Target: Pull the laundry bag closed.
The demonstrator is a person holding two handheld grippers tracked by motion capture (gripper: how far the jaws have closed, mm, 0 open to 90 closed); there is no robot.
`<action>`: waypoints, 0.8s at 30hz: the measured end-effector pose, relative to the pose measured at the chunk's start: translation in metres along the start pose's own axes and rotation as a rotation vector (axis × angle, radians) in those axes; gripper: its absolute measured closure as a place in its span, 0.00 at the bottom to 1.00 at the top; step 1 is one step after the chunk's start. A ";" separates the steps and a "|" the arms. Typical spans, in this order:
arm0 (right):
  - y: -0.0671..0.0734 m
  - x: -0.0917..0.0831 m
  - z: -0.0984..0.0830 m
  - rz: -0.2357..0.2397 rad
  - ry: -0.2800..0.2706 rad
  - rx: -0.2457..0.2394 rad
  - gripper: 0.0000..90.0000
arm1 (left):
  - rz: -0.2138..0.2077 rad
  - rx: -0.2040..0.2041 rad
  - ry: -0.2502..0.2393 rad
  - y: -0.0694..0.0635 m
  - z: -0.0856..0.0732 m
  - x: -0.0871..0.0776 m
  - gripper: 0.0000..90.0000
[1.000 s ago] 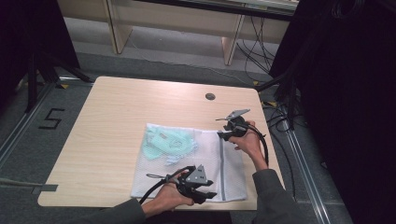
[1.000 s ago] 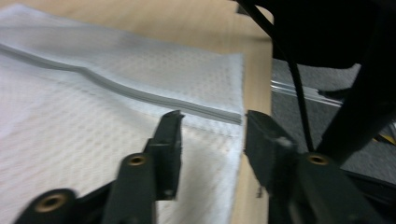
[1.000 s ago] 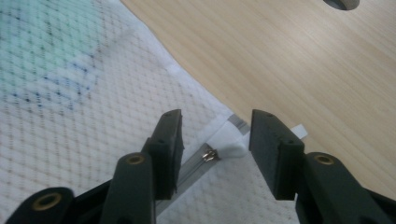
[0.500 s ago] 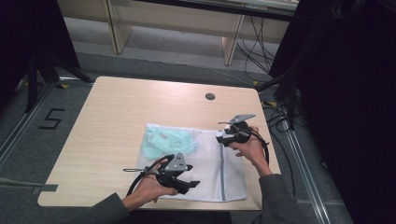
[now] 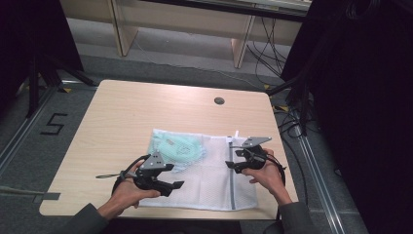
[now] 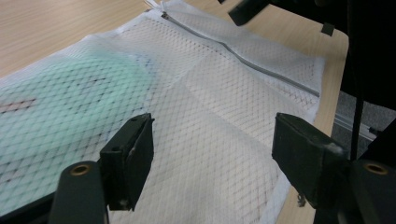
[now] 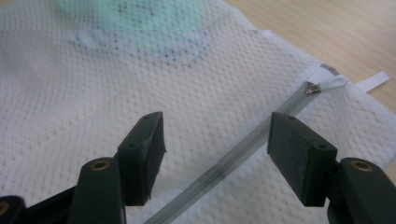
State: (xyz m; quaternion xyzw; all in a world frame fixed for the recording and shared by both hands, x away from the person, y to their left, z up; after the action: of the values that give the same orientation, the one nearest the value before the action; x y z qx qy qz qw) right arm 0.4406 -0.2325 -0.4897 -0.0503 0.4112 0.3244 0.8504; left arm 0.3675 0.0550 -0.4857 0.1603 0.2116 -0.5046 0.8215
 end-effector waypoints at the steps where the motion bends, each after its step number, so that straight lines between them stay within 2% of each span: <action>1: 0.002 -0.004 -0.005 0.004 0.015 -0.003 0.41 | 0.006 -0.011 -0.002 0.001 -0.001 -0.003 0.31; 2: 0.002 -0.004 -0.005 0.004 0.015 -0.003 0.41 | 0.011 -0.020 0.001 0.001 -0.003 -0.006 0.31; 3: 0.002 -0.002 -0.006 0.001 -0.023 -0.014 0.41 | 0.009 -0.029 0.011 0.002 -0.005 -0.008 0.30; 5: 0.006 -0.006 -0.009 0.011 -0.020 0.004 0.40 | 0.020 -0.027 0.014 0.002 -0.010 -0.011 0.31; 8: 0.008 -0.008 -0.016 0.007 -0.012 -0.015 0.39 | 0.028 -0.003 0.027 0.003 -0.015 -0.015 0.29; 9: 0.009 -0.009 -0.017 0.009 -0.016 -0.016 0.39 | 0.030 -0.025 0.030 0.002 -0.016 -0.018 0.29; 10: 0.011 -0.010 -0.021 0.011 -0.010 -0.002 0.38 | 0.030 -0.011 0.029 0.003 -0.016 -0.020 0.28; 11: 0.011 -0.012 -0.023 0.002 -0.007 -0.012 0.38 | 0.033 -0.011 0.026 0.003 -0.016 -0.022 0.28; 12: 0.012 -0.014 -0.025 0.006 -0.003 -0.002 0.38 | 0.037 -0.037 0.017 0.002 -0.016 -0.023 0.27; 13: 0.013 -0.015 -0.026 0.006 -0.021 -0.004 0.38 | 0.036 -0.023 0.021 0.002 -0.016 -0.026 0.26; 14: 0.014 -0.019 -0.031 0.007 -0.011 -0.005 0.37 | 0.046 -0.039 0.015 0.002 -0.016 -0.029 0.24; 16: 0.014 -0.020 -0.034 0.005 -0.027 -0.004 0.37 | 0.048 -0.033 0.008 0.003 -0.017 -0.030 0.23; 17: 0.015 -0.023 -0.036 0.005 0.004 -0.007 0.37 | 0.055 -0.055 0.011 0.002 -0.018 -0.031 0.22; 18: 0.016 -0.022 -0.039 -0.003 -0.023 -0.005 0.37 | 0.051 -0.040 0.015 0.004 -0.018 -0.033 0.22; 21: 0.018 -0.029 -0.047 -0.009 0.008 0.003 0.36 | 0.054 -0.059 0.019 0.003 -0.020 -0.036 0.23; 23: 0.019 -0.033 -0.053 -0.009 0.002 0.001 0.35 | 0.067 -0.063 0.014 0.004 -0.021 -0.038 0.23; 24: 0.019 -0.033 -0.053 -0.009 0.002 0.001 0.35 | 0.060 -0.062 0.017 0.004 -0.022 -0.040 0.23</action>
State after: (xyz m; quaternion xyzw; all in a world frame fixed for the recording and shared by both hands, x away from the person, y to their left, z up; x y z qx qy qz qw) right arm 0.3792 -0.2530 -0.4962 -0.0521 0.4118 0.3204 0.8515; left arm 0.3513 0.0976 -0.4844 0.1455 0.2293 -0.4716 0.8390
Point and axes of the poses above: each handheld gripper's, and its own axes: x roughly forward along the jaws, z roughly out of its top, y roughly to its left, the point moved 5 cm from there along x, roughly forward along the jaws, and after that the axes turned 14 degrees about x, right-handed, at the moved point
